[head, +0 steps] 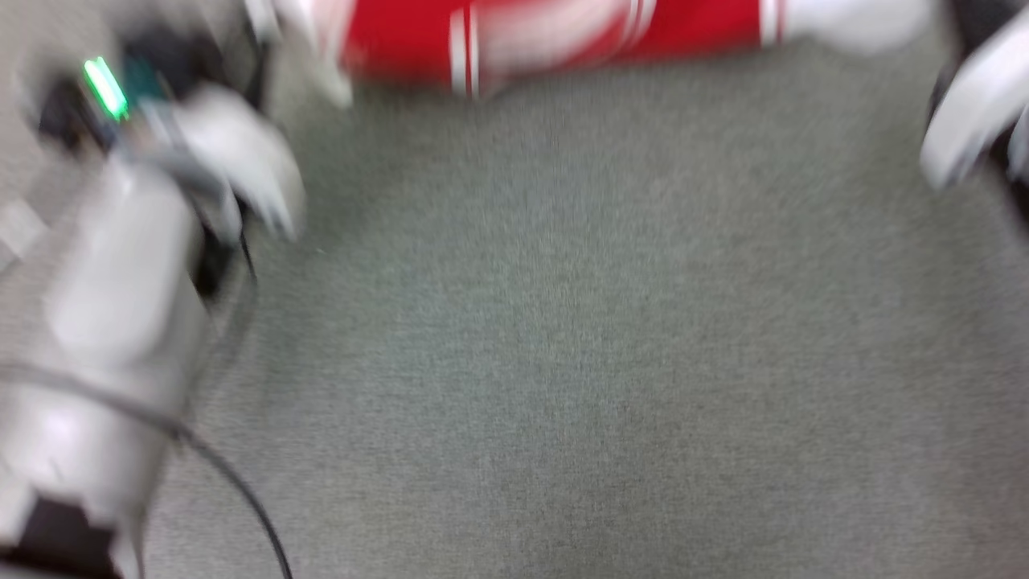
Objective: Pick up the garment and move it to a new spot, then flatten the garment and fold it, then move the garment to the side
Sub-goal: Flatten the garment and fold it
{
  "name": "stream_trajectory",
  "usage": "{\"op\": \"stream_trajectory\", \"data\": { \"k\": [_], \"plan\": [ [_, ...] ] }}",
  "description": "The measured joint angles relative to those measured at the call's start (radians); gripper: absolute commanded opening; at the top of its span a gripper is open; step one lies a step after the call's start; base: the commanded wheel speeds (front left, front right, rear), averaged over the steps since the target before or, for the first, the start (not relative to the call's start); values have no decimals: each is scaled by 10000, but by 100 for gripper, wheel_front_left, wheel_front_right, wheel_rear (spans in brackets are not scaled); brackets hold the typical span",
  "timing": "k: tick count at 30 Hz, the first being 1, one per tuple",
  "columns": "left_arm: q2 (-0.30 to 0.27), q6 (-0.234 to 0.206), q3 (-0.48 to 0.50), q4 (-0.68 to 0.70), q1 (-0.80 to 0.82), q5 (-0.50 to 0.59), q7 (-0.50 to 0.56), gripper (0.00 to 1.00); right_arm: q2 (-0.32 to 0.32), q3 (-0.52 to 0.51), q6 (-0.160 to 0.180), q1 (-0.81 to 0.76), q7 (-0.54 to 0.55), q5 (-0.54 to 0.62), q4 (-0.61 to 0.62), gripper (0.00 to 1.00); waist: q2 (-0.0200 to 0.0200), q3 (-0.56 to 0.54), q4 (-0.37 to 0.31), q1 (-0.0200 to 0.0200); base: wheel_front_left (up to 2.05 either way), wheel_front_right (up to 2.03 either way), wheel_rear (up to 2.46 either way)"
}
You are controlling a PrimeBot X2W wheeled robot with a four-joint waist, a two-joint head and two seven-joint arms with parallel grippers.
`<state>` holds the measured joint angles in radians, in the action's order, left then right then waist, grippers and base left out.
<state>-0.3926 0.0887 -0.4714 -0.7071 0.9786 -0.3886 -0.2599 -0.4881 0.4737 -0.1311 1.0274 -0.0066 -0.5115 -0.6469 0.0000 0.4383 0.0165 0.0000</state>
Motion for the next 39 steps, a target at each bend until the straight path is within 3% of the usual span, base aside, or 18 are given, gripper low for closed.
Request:
{"op": "stream_trajectory", "data": {
  "k": [1, 2, 7, 12, 17, 20, 26, 33, 39],
  "plan": [
    [0, 0, 0, 0, 0, 0, 0, 0, 0, 0, 0, 0, 0, 0, 0, 0, 0, 0, 0, 0, 0, 0, 0],
    [12, -4, -161, 240, -1153, -44, -2, 0, -288, 525, -2, -1038, 155, -420, 487, 0, 0, -488, 22, -1, 0, 0, 0],
    [-188, 71, -512, 949, -3591, -178, -4, 0, -1089, 1206, 0, -3362, 531, -2054, 1914, 0, 0, -1662, 50, -2, 0, 0, 0],
    [-591, 136, -1354, 1490, -5506, 90, 146, 0, -2104, 1636, 0, -5127, 915, -2596, 2857, 0, 0, -2623, 69, -3, 0, 0, 0],
    [-1212, 130, -1691, 2090, -6645, 178, 412, 0, -2686, 1586, 0, -6492, 1221, -2970, 3241, 0, 0, -3377, 80, -4, 0, 0, 0],
    [-1751, 33, -1831, 2740, -7459, 222, 696, 0, -2798, 1183, -2, -7332, 1384, -3287, 3386, 0, 0, -3830, 81, -4, 0, 0, 0],
    [-2232, -259, -1893, 4142, -9054, -278, 1202, 0, -2895, 623, -2, -8689, 1793, -3724, 3808, 0, 0, -4291, 53, -3, 0, 0, 0],
    [-2552, -901, -2054, 5478, -10604, -556, 1691, 0, -2932, -10, 0, -10425, 2828, -4220, 4498, 0, 0, -4396, 9, -3, 0, 0, 0],
    [-2493, -1103, -2096, 5751, -10909, -625, 1676, 0, -2706, -554, 0, -11037, 3112, -4077, 4865, 0, 0, -4283, 24, -2, 0, 0, 0]
  ]
}}
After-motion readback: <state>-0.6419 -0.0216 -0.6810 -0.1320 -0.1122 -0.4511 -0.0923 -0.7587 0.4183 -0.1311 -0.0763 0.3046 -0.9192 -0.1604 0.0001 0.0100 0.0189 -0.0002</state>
